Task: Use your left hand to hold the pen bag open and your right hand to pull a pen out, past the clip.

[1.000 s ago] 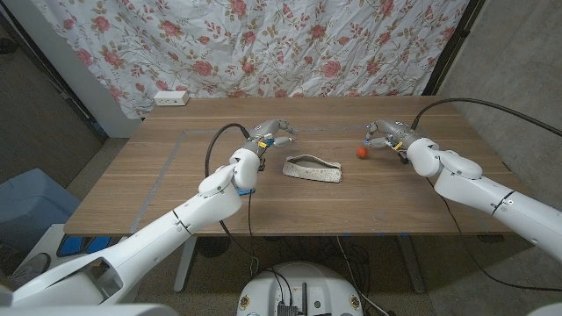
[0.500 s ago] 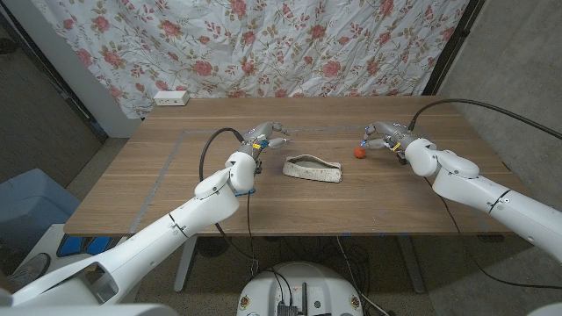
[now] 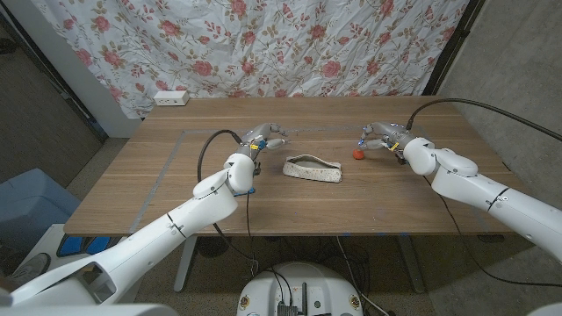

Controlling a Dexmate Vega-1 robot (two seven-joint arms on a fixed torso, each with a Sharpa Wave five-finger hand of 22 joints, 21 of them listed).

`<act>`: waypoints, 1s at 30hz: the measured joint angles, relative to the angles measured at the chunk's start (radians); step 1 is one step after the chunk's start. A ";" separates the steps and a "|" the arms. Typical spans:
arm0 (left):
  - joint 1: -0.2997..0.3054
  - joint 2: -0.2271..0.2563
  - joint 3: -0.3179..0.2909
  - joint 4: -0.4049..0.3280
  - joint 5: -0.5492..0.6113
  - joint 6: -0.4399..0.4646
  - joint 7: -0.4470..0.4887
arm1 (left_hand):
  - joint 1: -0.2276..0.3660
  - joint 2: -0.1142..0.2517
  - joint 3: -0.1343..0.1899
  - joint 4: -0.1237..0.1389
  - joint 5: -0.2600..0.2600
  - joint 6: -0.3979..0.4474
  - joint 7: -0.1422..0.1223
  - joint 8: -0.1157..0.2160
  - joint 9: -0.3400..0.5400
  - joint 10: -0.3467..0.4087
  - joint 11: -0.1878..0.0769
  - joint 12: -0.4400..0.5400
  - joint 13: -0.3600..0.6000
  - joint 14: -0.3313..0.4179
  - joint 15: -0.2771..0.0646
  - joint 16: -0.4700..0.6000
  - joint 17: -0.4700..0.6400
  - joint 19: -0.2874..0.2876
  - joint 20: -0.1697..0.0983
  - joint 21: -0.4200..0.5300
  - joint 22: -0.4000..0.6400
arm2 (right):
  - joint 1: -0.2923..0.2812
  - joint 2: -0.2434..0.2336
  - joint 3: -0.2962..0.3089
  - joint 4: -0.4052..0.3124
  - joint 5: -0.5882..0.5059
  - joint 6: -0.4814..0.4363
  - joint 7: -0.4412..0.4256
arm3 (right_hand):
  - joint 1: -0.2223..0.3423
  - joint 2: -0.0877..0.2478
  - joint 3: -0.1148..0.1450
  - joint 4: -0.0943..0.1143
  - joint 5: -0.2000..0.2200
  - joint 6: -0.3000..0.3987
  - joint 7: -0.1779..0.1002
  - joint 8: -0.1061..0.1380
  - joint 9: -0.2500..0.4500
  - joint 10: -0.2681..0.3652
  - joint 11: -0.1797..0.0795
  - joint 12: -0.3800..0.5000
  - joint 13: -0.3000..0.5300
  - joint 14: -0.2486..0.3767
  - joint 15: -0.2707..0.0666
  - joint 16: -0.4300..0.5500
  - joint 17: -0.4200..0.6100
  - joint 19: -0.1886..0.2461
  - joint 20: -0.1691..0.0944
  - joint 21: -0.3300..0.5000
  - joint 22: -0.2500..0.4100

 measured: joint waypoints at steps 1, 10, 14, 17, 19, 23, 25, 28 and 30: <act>0.000 0.001 0.000 0.000 -0.003 0.000 0.002 | 0.000 0.000 0.000 0.000 0.000 -0.003 0.003 0.000 0.000 0.000 0.000 0.000 0.000 0.000 0.000 0.000 0.000 0.000 0.000 0.000 0.000 | 0.001 -0.001 0.000 0.000 0.000 0.002 0.005 | -0.004 -0.004 -0.002 0.002 0.003 -0.010 0.001 -0.006 -0.003 -0.007 0.000 0.000 0.000 -0.004 0.004 -0.004 0.000 0.000 0.000 0.000 0.000; 0.004 0.013 -0.011 0.005 -0.036 -0.013 0.014 | -0.008 0.008 0.000 0.000 0.000 -0.041 -0.003 0.000 0.000 -0.025 0.007 -0.004 0.000 -0.025 0.003 0.000 0.000 -0.010 -0.002 0.000 0.000 | 0.010 -0.010 -0.001 -0.001 0.012 0.015 0.039 | -0.050 -0.016 -0.020 0.012 0.022 -0.115 0.010 -0.058 -0.024 -0.070 0.016 -0.004 0.000 -0.053 0.038 -0.023 0.007 -0.042 0.034 -0.004 0.000; 0.009 0.017 -0.023 0.010 -0.059 -0.029 0.022 | -0.017 0.018 0.000 0.000 0.000 -0.063 -0.003 0.000 0.000 -0.040 0.007 -0.004 0.000 -0.037 0.002 0.000 0.001 -0.015 0.000 0.000 0.000 | 0.011 -0.015 0.000 -0.003 0.020 0.016 0.054 | -0.071 -0.016 -0.030 0.013 0.028 -0.166 0.017 -0.082 -0.031 -0.094 0.027 -0.004 0.001 -0.068 0.047 -0.030 0.009 -0.060 0.037 -0.004 0.000; 0.013 0.017 -0.035 0.017 -0.077 -0.043 0.030 | -0.041 0.041 0.002 0.010 0.000 -0.097 -0.001 0.000 0.000 -0.060 0.020 -0.004 0.000 -0.055 0.009 0.000 0.003 -0.026 0.003 0.000 0.000 | 0.011 -0.017 0.004 -0.003 0.032 0.017 0.065 | -0.096 -0.017 -0.038 0.021 0.036 -0.223 0.024 -0.112 -0.036 -0.127 0.037 -0.004 0.005 -0.089 0.057 -0.036 0.010 -0.075 0.045 -0.004 0.000; 0.016 0.016 -0.040 0.021 -0.088 -0.051 0.036 | -0.049 0.049 0.002 0.010 0.000 -0.114 0.003 -0.004 0.000 -0.068 0.025 -0.004 0.000 -0.066 0.009 0.000 0.003 -0.030 0.004 0.000 0.000 | 0.011 -0.017 0.008 -0.002 0.041 0.018 0.069 | -0.119 -0.018 -0.041 0.024 0.040 -0.267 0.033 -0.134 -0.040 -0.144 0.044 -0.004 0.005 -0.099 0.066 -0.038 0.014 -0.087 0.046 -0.004 0.000; 0.024 0.010 -0.057 0.034 -0.116 -0.070 0.052 | -0.055 0.055 0.001 0.010 0.000 -0.133 0.006 -0.004 0.000 -0.075 0.032 -0.004 0.000 -0.072 0.014 0.000 0.000 -0.038 0.002 0.000 0.000 | 0.007 -0.017 0.022 0.009 0.075 0.033 0.073 | -0.149 -0.014 -0.051 0.030 0.047 -0.350 0.044 -0.180 -0.045 -0.169 0.054 -0.004 0.005 -0.118 0.073 -0.046 0.014 -0.108 0.049 -0.004 0.000; 0.026 0.008 -0.062 0.038 -0.126 -0.077 0.058 | -0.055 0.055 -0.003 0.014 0.000 -0.144 0.004 -0.004 0.000 -0.079 0.035 -0.004 0.000 -0.077 0.009 0.000 0.000 -0.038 0.002 0.000 0.000 | 0.003 -0.017 0.028 0.017 0.092 0.046 0.070 | -0.158 -0.023 -0.053 0.028 0.047 -0.381 0.048 -0.196 -0.045 -0.178 0.053 -0.004 0.005 -0.120 0.073 -0.046 0.014 -0.108 0.050 -0.004 0.000; 0.030 0.006 -0.071 0.043 -0.144 -0.088 0.066 | -0.064 0.063 -0.003 0.014 0.000 -0.166 -0.003 -0.004 0.000 -0.090 0.033 -0.004 0.000 -0.084 0.016 0.000 0.000 -0.047 0.003 0.000 0.000 | -0.004 -0.015 0.041 0.035 0.122 0.073 0.060 | -0.166 -0.016 -0.057 0.032 0.054 -0.420 0.051 -0.218 -0.050 -0.178 0.053 -0.004 0.005 -0.124 0.077 -0.046 0.014 -0.117 0.052 -0.004 0.000; 0.034 0.005 -0.079 0.049 -0.159 -0.100 0.073 | -0.074 0.063 -0.006 0.017 0.000 -0.178 -0.002 -0.004 0.000 -0.093 0.036 -0.004 0.000 -0.088 0.019 0.000 0.000 -0.050 0.000 0.000 0.000 | -0.010 -0.011 0.051 0.052 0.147 0.097 0.051 | -0.167 -0.014 -0.057 0.032 0.054 -0.438 0.051 -0.228 -0.050 -0.178 0.053 -0.004 0.005 -0.127 0.080 -0.046 0.014 -0.117 0.052 -0.004 0.000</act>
